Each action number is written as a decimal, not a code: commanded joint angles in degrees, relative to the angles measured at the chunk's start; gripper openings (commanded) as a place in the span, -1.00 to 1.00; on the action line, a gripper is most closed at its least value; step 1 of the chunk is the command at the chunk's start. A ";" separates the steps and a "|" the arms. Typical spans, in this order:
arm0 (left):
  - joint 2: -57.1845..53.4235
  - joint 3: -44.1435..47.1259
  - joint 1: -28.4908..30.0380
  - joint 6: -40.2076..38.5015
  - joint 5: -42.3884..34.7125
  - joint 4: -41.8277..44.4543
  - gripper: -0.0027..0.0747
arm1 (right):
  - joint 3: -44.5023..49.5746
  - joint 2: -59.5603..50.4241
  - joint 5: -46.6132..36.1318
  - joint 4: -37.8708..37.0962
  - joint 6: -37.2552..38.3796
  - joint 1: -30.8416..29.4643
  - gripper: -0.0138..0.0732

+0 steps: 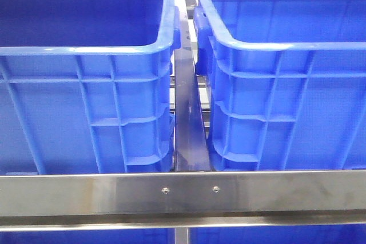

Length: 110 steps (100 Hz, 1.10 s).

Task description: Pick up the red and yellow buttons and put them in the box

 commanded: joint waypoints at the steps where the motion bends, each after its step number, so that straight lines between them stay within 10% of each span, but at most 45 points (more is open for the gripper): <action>1: 1.66 -2.45 -0.04 0.00 -1.94 -0.23 0.64 | -0.96 -1.39 -3.96 -0.70 0.00 -0.01 -0.85; 110: 40.18 -26.63 -1.99 1.19 10.70 -3.31 0.64 | -0.96 -1.39 -3.96 -0.70 0.00 -0.01 -0.85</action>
